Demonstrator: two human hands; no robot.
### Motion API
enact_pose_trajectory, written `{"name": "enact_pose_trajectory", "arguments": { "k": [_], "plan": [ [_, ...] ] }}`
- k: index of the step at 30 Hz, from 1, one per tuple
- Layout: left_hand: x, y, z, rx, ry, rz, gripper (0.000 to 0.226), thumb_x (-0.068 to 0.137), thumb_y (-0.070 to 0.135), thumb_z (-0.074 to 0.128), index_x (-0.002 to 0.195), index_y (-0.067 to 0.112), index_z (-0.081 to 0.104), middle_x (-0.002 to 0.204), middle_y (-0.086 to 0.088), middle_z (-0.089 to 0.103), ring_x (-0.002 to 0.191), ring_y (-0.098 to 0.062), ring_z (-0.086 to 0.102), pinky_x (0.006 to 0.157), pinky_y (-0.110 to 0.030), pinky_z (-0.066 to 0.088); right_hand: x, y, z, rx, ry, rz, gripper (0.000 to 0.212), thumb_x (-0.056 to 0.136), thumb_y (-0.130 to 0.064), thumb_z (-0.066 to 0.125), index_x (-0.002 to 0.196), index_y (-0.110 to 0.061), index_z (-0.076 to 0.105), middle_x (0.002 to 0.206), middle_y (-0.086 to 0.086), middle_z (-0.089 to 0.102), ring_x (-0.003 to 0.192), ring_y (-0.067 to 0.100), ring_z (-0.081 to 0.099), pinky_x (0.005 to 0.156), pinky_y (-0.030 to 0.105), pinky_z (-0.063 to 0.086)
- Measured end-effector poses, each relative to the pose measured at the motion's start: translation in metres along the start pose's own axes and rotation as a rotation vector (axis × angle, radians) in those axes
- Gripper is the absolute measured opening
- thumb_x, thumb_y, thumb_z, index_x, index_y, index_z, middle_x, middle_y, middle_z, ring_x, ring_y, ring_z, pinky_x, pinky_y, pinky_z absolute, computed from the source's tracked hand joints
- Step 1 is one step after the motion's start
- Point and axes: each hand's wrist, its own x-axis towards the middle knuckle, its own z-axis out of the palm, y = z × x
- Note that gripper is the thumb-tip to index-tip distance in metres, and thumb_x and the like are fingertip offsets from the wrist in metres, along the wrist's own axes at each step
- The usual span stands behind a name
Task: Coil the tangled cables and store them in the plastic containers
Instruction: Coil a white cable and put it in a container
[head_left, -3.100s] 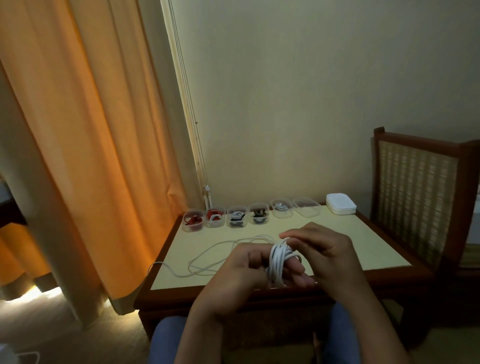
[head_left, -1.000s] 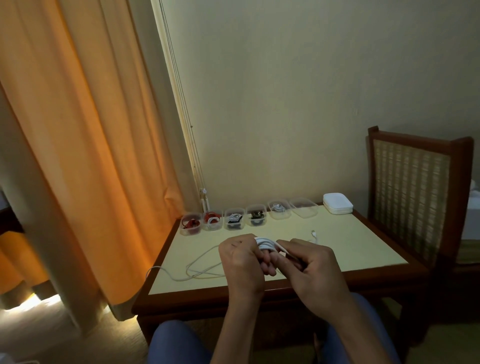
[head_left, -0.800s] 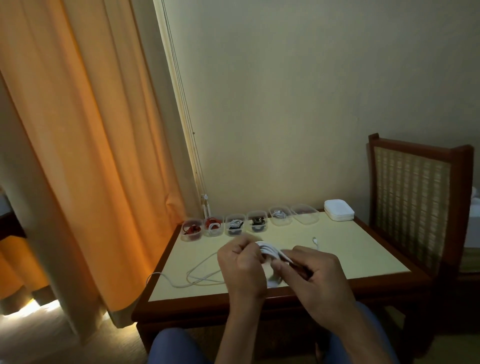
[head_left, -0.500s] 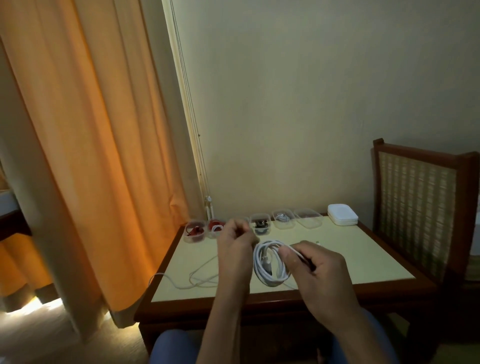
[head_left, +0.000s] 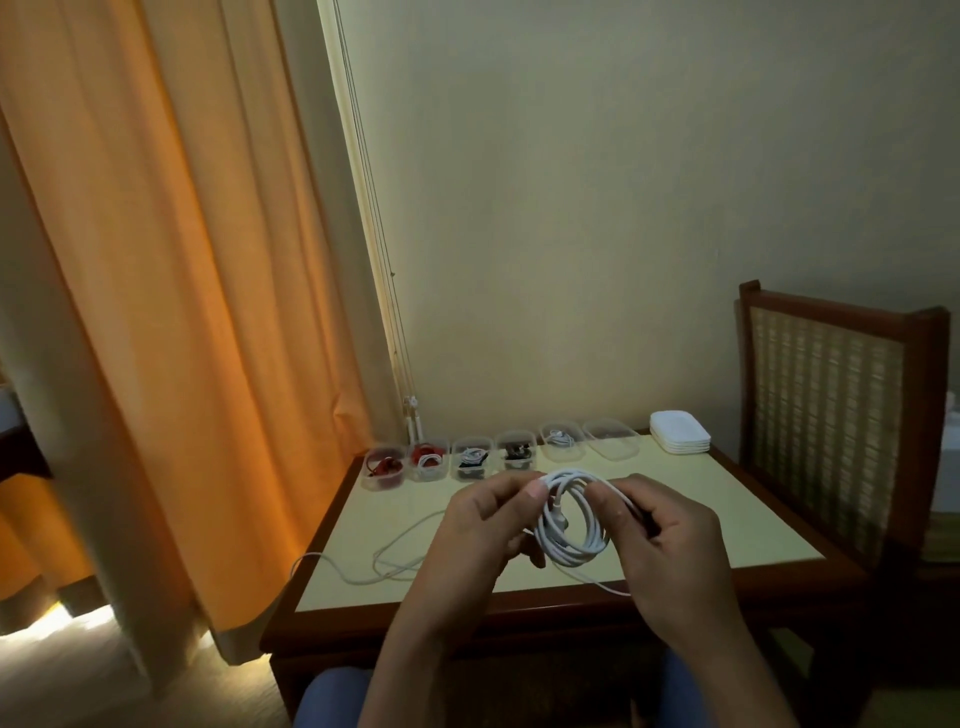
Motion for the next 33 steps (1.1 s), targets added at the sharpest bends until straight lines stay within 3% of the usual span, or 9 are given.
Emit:
{"name": "enact_pose_trajectory", "arguments": {
  "k": [3,5,11,13,17,19,25,30,33],
  "plan": [
    [-0.005,0.004,-0.003,0.041,-0.022,-0.017,0.025,0.1,0.036,0.057,0.113,0.027,0.077,0.097,-0.009,0.074,0.085,-0.028,0.067,0.078,-0.032,0.057,-0.002,0.002,-0.002,-0.007,0.001,-0.011,0.03,0.093,-0.056,0.052,0.091,-0.034,0.072,0.074,-0.01,0.066,0.068,0.013,0.063,0.055,0.02,0.048],
    [-0.008,0.007,-0.006,0.082,-0.049,-0.021,0.024,0.1,0.033,0.059,0.116,0.027,0.076,0.1,-0.003,0.077,0.092,-0.03,0.07,0.081,-0.032,0.058,-0.002,0.001,-0.003,-0.008,0.001,-0.006,0.033,0.093,-0.057,0.051,0.091,-0.033,0.073,0.073,-0.009,0.066,0.069,0.014,0.063,0.055,0.022,0.049],
    [-0.012,0.012,-0.007,0.182,-0.057,-0.016,0.019,0.101,0.03,0.06,0.116,0.029,0.072,0.1,0.004,0.076,0.089,-0.013,0.07,0.081,-0.024,0.056,-0.002,0.0,-0.005,-0.006,-0.024,0.002,0.03,0.094,-0.055,0.052,0.093,-0.034,0.073,0.073,-0.01,0.064,0.068,0.015,0.062,0.056,0.021,0.048],
    [-0.012,0.01,-0.005,0.15,-0.062,-0.042,0.019,0.103,0.026,0.058,0.116,0.027,0.071,0.104,0.005,0.076,0.095,-0.009,0.071,0.087,-0.025,0.057,-0.001,0.0,-0.005,-0.005,-0.034,-0.011,0.032,0.094,-0.054,0.053,0.094,-0.031,0.075,0.073,-0.012,0.065,0.068,0.013,0.063,0.057,0.024,0.049],
    [-0.011,0.008,0.0,0.045,-0.053,-0.064,0.019,0.104,0.019,0.054,0.117,0.023,0.068,0.106,0.001,0.076,0.102,-0.018,0.072,0.096,-0.038,0.058,-0.001,-0.001,-0.005,-0.005,-0.037,-0.038,0.033,0.095,-0.051,0.054,0.094,-0.026,0.076,0.074,-0.013,0.065,0.069,0.012,0.064,0.058,0.027,0.051],
    [-0.01,0.008,0.0,0.06,-0.021,-0.031,0.02,0.104,0.022,0.055,0.118,0.025,0.068,0.103,0.0,0.076,0.1,-0.018,0.071,0.094,-0.039,0.058,0.0,-0.001,-0.005,-0.019,-0.025,-0.04,0.032,0.095,-0.05,0.054,0.092,-0.026,0.076,0.073,-0.013,0.063,0.067,0.013,0.062,0.057,0.028,0.049],
    [-0.011,0.011,0.002,0.138,0.06,0.04,0.021,0.102,0.023,0.06,0.115,0.035,0.072,0.103,0.01,0.075,0.097,-0.006,0.068,0.085,-0.021,0.055,-0.001,-0.002,-0.007,-0.024,-0.035,-0.009,0.02,0.092,-0.042,0.059,0.094,-0.031,0.075,0.074,-0.013,0.064,0.071,0.013,0.064,0.059,0.03,0.049],
    [-0.011,0.015,0.002,0.14,0.116,0.052,0.022,0.101,0.02,0.059,0.11,0.031,0.075,0.093,0.014,0.075,0.087,0.0,0.066,0.075,-0.013,0.049,-0.001,-0.007,-0.009,0.186,-0.106,0.047,0.019,0.095,-0.034,0.059,0.102,-0.042,0.075,0.076,-0.003,0.064,0.065,0.014,0.058,0.057,0.029,0.047],
    [-0.011,0.014,0.0,0.144,0.142,0.048,0.021,0.103,0.018,0.057,0.103,0.028,0.076,0.086,0.008,0.073,0.08,-0.001,0.065,0.075,-0.017,0.052,0.0,-0.007,-0.012,0.298,-0.178,0.097,0.027,0.102,-0.024,0.054,0.112,-0.04,0.074,0.078,0.002,0.06,0.064,0.025,0.053,0.057,0.041,0.044]
  ]
}}
